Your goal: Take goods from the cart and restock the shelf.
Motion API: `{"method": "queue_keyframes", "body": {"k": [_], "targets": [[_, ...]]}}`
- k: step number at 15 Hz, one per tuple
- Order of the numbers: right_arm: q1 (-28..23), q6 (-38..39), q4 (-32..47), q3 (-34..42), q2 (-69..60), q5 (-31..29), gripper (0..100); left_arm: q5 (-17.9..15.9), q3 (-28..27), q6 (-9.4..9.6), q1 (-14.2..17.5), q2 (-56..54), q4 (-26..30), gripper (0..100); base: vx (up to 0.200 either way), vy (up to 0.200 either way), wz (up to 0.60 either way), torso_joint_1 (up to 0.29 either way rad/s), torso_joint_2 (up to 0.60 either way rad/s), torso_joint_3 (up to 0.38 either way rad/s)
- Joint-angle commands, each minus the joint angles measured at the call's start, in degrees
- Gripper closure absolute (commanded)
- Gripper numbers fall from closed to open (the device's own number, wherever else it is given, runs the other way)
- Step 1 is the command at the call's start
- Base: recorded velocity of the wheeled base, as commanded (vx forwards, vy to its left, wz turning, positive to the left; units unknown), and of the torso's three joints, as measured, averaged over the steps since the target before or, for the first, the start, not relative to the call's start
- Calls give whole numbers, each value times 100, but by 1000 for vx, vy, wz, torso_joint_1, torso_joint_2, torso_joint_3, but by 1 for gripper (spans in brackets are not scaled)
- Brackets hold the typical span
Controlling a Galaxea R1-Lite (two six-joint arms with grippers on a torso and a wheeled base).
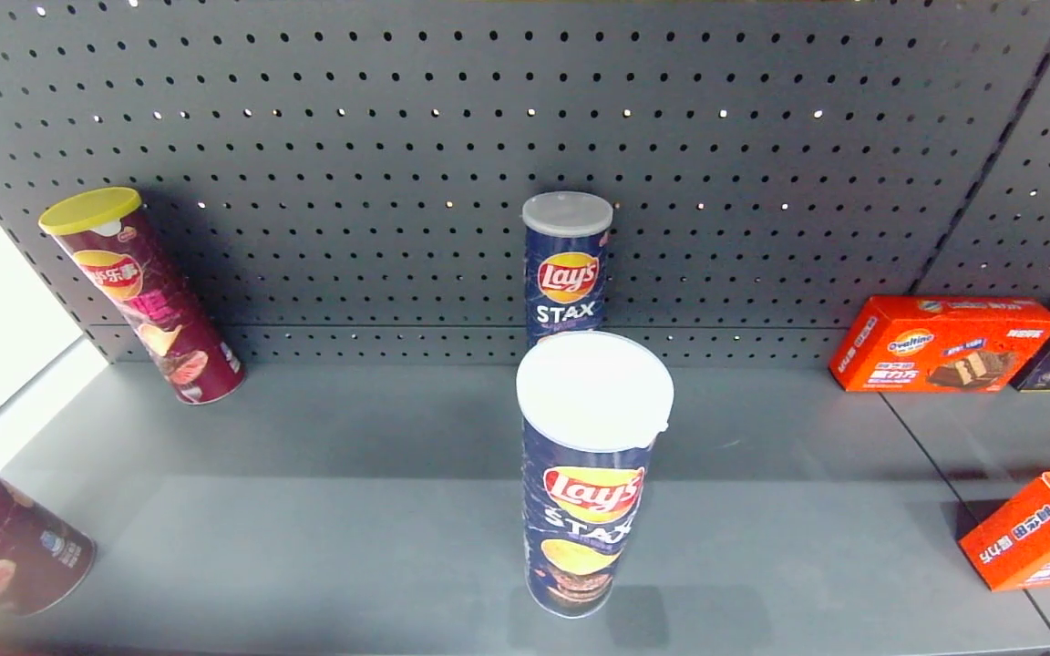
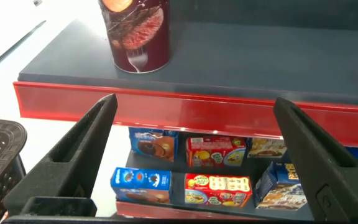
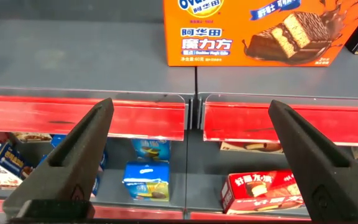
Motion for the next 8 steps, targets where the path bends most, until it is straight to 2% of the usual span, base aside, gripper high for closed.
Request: {"method": "queue_keyframes", "body": {"k": [1,8], "targets": [[2,-1,-1,1,0,2,0,2,1,-2,1,0,-1,0,0,0,0,0,0,0],[2,7,-1,1,0,2,0,2,1,-2,1,0,-1,0,0,0,0,0,0,0]]}}
